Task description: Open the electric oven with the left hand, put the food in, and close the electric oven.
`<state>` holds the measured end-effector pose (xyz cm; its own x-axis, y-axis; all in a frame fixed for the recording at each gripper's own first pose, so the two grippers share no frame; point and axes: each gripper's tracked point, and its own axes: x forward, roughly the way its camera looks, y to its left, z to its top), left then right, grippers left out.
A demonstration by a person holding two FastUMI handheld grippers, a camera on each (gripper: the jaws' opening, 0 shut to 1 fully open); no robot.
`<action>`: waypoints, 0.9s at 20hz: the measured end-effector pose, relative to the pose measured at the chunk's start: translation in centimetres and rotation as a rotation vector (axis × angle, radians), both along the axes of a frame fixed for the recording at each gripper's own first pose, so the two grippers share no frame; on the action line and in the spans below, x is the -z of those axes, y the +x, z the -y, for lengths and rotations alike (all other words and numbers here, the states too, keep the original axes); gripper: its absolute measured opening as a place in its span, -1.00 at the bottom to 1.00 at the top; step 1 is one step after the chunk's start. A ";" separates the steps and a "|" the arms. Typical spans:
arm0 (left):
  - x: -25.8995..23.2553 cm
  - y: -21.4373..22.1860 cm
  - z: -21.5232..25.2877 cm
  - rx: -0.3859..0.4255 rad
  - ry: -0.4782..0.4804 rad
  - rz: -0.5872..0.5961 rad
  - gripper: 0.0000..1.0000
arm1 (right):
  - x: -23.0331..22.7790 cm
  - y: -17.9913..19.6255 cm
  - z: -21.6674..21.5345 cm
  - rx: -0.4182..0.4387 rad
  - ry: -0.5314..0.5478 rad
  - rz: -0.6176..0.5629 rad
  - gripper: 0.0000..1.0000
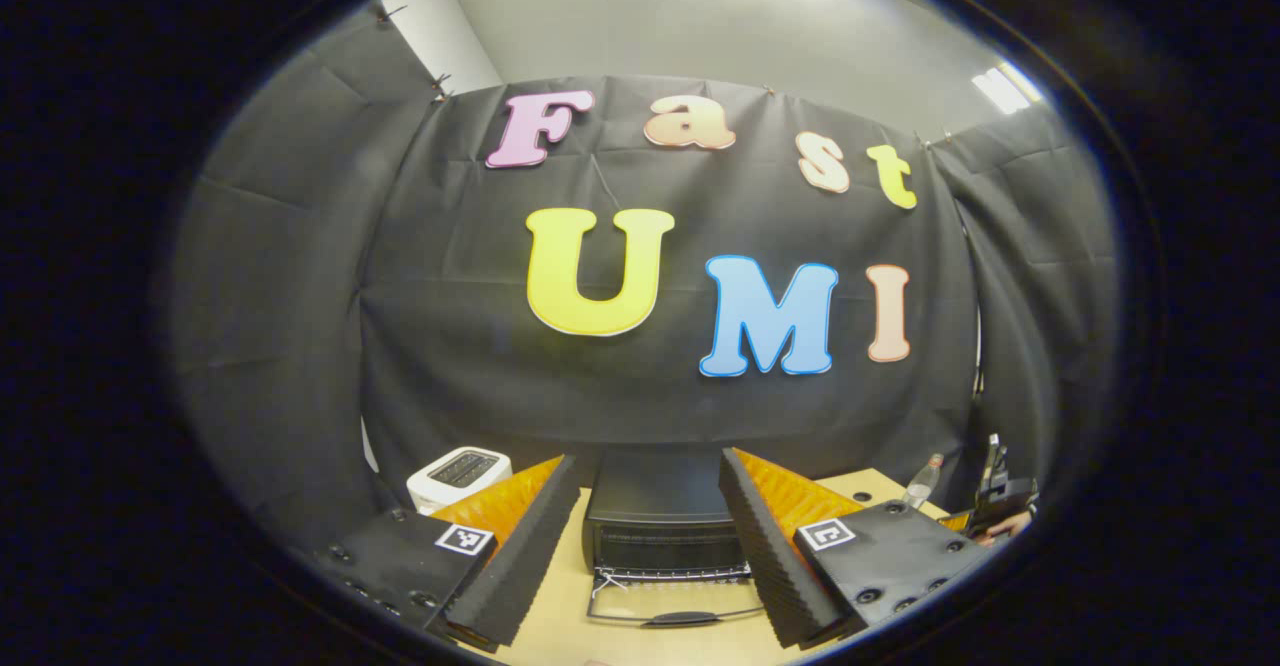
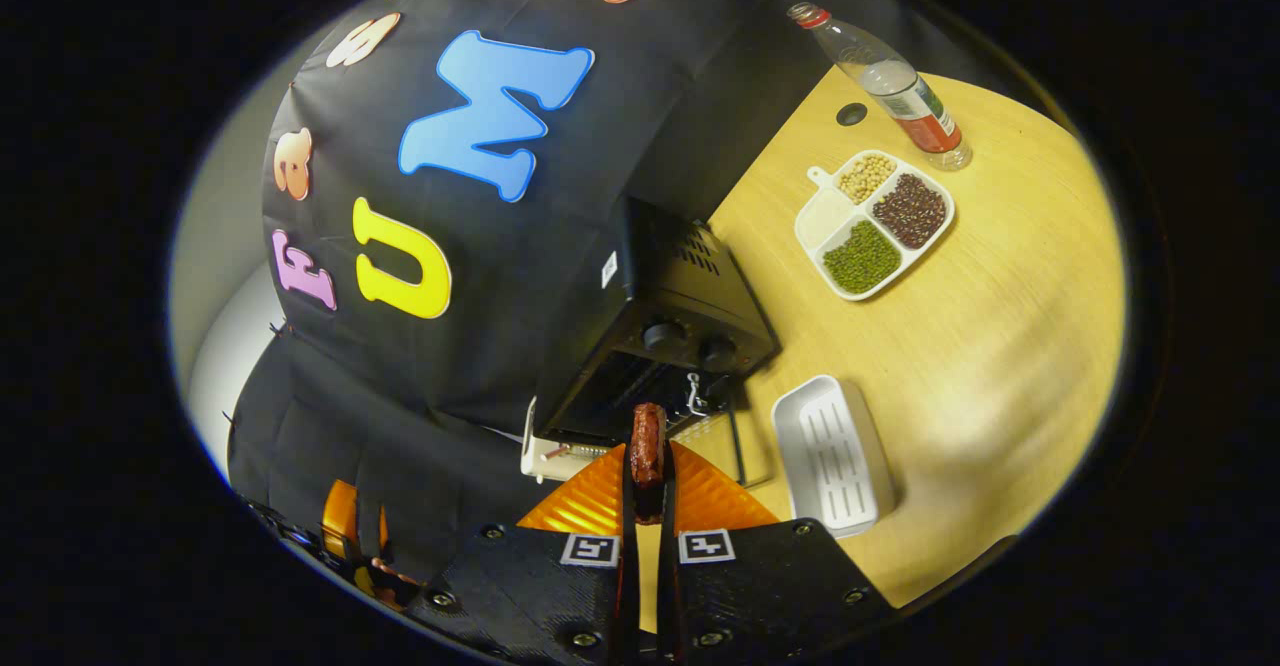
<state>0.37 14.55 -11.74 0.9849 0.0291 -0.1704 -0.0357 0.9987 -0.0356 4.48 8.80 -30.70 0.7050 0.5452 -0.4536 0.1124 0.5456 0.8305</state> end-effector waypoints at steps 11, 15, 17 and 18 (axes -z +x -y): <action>-3.1 0.5 -3.7 0.068 0.007 0.073 0.97 | -0.2 5.4 -8.1 0.005 0.026 0.051 -0.86; -4.4 0.7 -6.1 0.057 0.012 0.097 0.97 | 3.8 8.2 -10.2 0.055 0.009 -0.006 -0.86; -4.1 0.8 -7.1 0.050 0.015 0.084 0.96 | 4.9 9.8 -11.3 0.095 0.025 -0.015 -0.85; -3.8 0.7 -7.6 0.045 0.015 0.074 0.97 | 5.5 10.5 -11.9 0.109 0.029 -0.017 -0.85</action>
